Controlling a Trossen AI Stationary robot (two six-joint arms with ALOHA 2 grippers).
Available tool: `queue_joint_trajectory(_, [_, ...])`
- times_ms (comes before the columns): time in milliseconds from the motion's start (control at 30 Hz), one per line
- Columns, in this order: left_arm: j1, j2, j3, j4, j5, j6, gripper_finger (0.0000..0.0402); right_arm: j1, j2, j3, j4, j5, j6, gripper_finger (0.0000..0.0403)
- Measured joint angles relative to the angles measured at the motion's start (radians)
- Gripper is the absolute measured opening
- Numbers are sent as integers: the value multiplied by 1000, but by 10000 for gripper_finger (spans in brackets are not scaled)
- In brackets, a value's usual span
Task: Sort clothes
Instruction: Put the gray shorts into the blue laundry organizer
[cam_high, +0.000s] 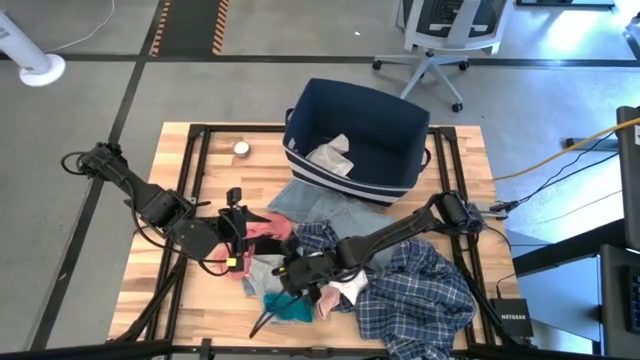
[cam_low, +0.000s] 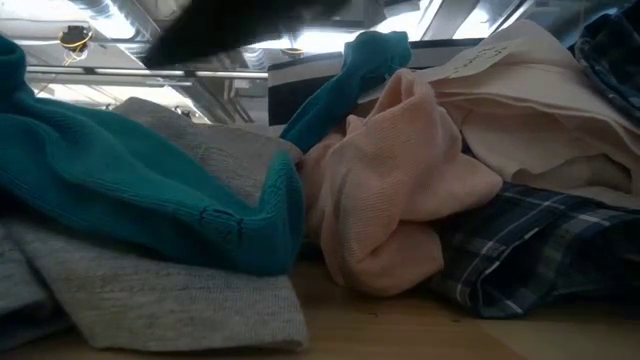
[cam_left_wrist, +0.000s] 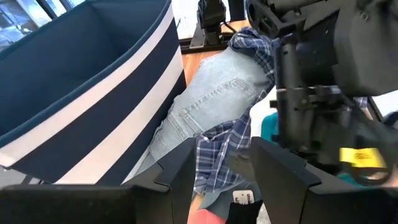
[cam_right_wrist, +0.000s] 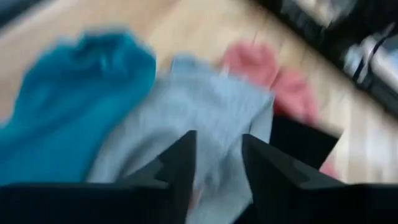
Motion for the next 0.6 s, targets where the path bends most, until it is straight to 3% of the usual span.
queue_joint_trajectory(233, [0,0,0,5,0,4,148,-11,2,-5,-127,-83,56,221])
queue_joint_trajectory(600, [1,0,0,10,0,-15,148,-10,13,-11,-115,-86,100,225])
